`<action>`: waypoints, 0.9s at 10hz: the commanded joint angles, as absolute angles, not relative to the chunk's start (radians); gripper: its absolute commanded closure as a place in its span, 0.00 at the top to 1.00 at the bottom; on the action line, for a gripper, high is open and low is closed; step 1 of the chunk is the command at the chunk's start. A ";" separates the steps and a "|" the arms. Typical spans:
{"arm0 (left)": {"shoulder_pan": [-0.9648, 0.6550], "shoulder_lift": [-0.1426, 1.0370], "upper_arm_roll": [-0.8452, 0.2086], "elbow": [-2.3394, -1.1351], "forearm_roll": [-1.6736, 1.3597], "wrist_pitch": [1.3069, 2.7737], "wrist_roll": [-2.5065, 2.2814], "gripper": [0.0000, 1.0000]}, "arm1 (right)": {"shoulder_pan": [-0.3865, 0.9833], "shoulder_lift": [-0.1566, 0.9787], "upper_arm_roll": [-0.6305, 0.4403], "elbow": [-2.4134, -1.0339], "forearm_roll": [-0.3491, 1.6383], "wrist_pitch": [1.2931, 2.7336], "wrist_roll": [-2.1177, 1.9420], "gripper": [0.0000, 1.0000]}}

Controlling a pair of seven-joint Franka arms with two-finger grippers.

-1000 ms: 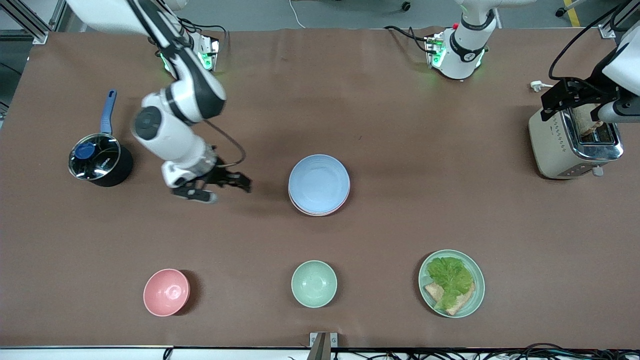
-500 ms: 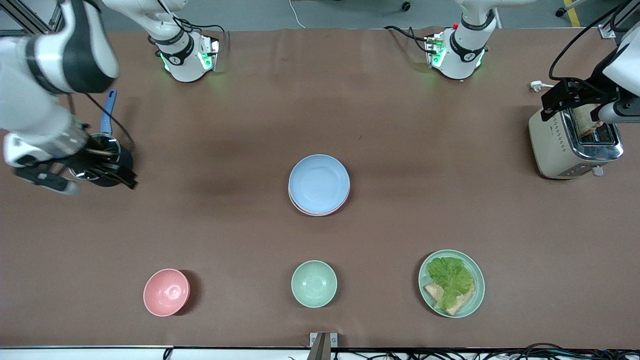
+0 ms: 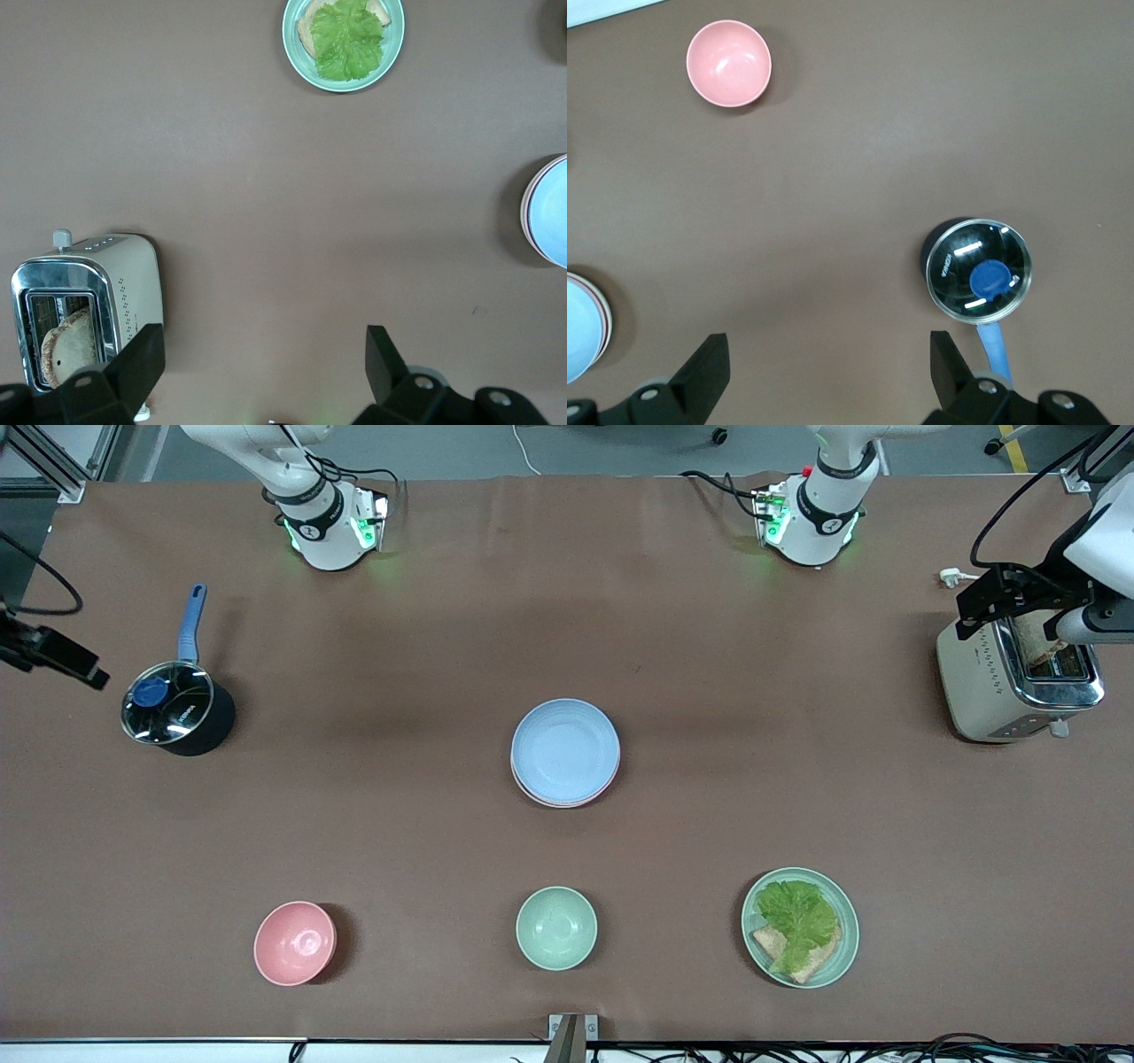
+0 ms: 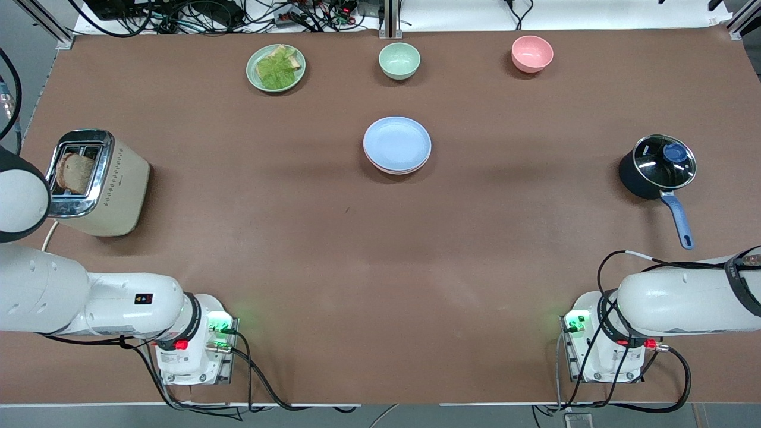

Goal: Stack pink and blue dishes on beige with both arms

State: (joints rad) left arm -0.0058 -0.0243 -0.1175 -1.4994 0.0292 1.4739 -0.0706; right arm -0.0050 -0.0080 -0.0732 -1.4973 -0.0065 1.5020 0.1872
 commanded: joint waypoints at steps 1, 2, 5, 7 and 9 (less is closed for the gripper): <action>-0.012 -0.028 -0.112 -1.540 0.015 1.483 -0.057 1.00 | 0.000 0.008 -0.071 -1.437 -0.028 1.439 0.179 1.00; -0.014 -0.028 -0.113 -1.540 0.015 1.483 -0.057 1.00 | 0.000 0.011 -0.071 -1.437 -0.025 1.446 0.179 1.00; -0.014 -0.028 -0.114 -1.540 0.015 1.483 -0.055 1.00 | -0.012 0.011 -0.072 -1.440 -0.011 1.450 0.181 1.00; -0.014 -0.028 -0.114 -1.539 0.015 1.483 -0.055 1.00 | -0.011 0.011 -0.072 -1.440 -0.012 1.444 0.173 1.00; -0.017 -0.011 -0.115 -1.500 0.014 1.480 -0.057 1.00 | -0.006 0.012 -0.072 -1.440 -0.011 1.448 0.175 1.00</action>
State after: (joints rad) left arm -0.0092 -0.0243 -0.1183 -1.4950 0.0291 1.4749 -0.0703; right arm -0.0065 0.0068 -0.0741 -1.4560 -0.0065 1.4561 0.1847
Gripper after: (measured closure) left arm 0.000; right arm 0.000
